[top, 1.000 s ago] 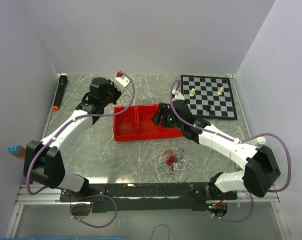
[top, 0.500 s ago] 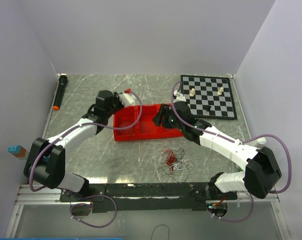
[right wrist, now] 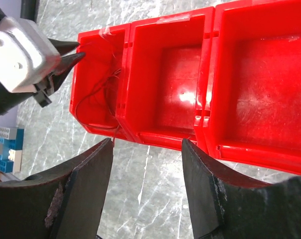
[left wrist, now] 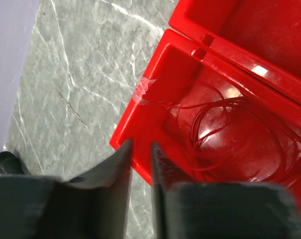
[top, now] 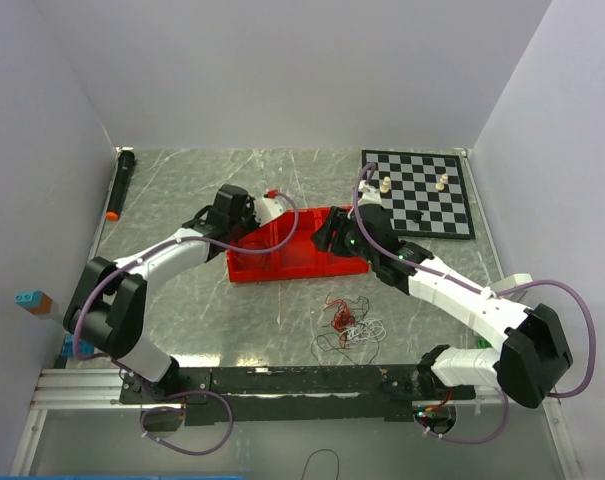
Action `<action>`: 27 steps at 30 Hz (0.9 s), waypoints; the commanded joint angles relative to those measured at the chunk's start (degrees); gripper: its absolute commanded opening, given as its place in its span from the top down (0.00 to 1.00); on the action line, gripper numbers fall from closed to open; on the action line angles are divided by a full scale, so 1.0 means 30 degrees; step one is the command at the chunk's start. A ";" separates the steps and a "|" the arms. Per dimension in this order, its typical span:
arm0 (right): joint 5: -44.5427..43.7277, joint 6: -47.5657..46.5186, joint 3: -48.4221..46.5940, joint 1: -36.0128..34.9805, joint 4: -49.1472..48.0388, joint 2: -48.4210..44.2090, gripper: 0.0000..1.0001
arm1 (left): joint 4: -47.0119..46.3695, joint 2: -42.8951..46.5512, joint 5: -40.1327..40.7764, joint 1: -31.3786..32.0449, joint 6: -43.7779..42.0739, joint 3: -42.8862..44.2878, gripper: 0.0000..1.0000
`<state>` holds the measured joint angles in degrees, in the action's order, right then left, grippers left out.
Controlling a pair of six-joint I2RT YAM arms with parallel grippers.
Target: Untangle the cables
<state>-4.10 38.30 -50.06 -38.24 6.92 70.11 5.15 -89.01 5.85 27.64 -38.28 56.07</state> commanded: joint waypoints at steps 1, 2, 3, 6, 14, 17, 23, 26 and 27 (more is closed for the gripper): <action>-0.0537 0.0298 0.0194 0.0178 -0.0198 -0.0459 0.35 | 0.1737 0.0518 -0.0511 0.0133 0.0807 0.1639 0.60; -0.0625 0.0298 0.0194 0.0178 -0.0052 -0.0459 0.35 | 0.2176 0.0723 -0.0687 0.0133 0.0924 0.1902 0.51; -0.0742 0.0327 0.0165 0.0207 0.0124 -0.0488 0.35 | 0.2674 0.0986 -0.0979 0.0133 0.1128 0.2252 0.42; -0.1006 0.0386 0.0427 0.0207 0.0447 -0.0896 0.34 | 0.5132 0.1631 -0.1712 0.0133 0.1597 0.3977 0.25; -0.3113 0.0970 0.1626 0.0207 0.3256 -0.2712 0.31 | 1.0117 0.4090 -0.4231 0.1154 0.2274 0.7355 0.18; -0.3292 0.1352 0.3175 0.0207 0.3991 -0.3678 0.30 | 1.0267 0.5351 -0.4876 0.2764 0.1717 0.6595 0.17; -0.2941 0.2317 0.5025 0.0207 0.6040 -0.5493 0.30 | 0.8894 0.6174 -0.6369 0.5899 0.1483 0.4107 0.19; -0.2941 0.3137 0.5991 0.0207 0.7329 -0.7044 0.29 | 0.6904 0.6001 -0.7133 0.7422 0.0460 0.2496 0.20; -0.2912 0.3372 0.6284 0.0236 0.7710 -0.7659 0.29 | 0.6114 0.5738 -0.7250 0.7863 0.0079 0.1852 0.20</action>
<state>-12.03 44.36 -33.36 -37.98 24.29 53.65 30.41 -70.26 -11.35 46.81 -34.02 66.78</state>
